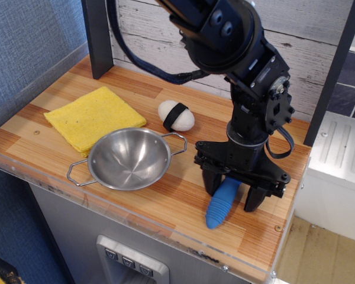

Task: Place blue fork on top of yellow cloth.

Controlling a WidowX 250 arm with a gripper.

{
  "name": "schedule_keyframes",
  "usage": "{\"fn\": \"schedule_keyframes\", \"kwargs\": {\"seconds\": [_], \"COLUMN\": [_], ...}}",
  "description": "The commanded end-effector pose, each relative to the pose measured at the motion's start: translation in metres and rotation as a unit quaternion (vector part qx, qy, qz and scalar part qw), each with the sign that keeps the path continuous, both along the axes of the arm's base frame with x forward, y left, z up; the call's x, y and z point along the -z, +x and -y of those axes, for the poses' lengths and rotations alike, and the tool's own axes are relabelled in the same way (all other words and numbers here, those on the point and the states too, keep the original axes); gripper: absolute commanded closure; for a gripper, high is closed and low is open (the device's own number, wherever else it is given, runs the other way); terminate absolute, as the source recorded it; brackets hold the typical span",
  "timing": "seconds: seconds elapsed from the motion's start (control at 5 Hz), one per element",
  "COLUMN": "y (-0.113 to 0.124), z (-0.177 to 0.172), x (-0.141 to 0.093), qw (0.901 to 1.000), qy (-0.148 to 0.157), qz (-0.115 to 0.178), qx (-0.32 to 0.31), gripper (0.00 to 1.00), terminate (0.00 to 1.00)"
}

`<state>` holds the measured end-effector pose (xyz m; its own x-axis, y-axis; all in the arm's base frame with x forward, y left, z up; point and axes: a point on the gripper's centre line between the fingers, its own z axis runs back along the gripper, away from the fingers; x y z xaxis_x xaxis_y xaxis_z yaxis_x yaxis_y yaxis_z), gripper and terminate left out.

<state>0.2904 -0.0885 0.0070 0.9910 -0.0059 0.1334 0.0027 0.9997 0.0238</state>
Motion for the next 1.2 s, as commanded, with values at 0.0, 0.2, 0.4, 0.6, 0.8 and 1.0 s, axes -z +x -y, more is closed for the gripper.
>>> {"fn": "schedule_keyframes", "kwargs": {"seconds": [0.0, 0.2, 0.4, 0.6, 0.8, 1.0], "y": [0.004, 0.003, 0.006, 0.009, 0.01, 0.006], "z": [0.003, 0.003, 0.003, 0.001, -0.006, -0.017], "x": [-0.008, -0.011, -0.02, -0.038, -0.057, -0.076], "qw": [0.9999, 0.9994, 0.9991, 0.9983, 0.9972, 0.9966], "qy": [0.006, -0.029, -0.027, -0.027, -0.033, -0.031], "qz": [0.009, 0.015, 0.022, 0.047, 0.065, 0.076], "qx": [0.006, 0.01, 0.022, 0.018, 0.019, 0.013], "gripper": [1.0, 1.0, 1.0, 1.0, 1.0, 1.0], "terminate": [0.0, 0.0, 0.0, 0.0, 0.0, 0.0]}}
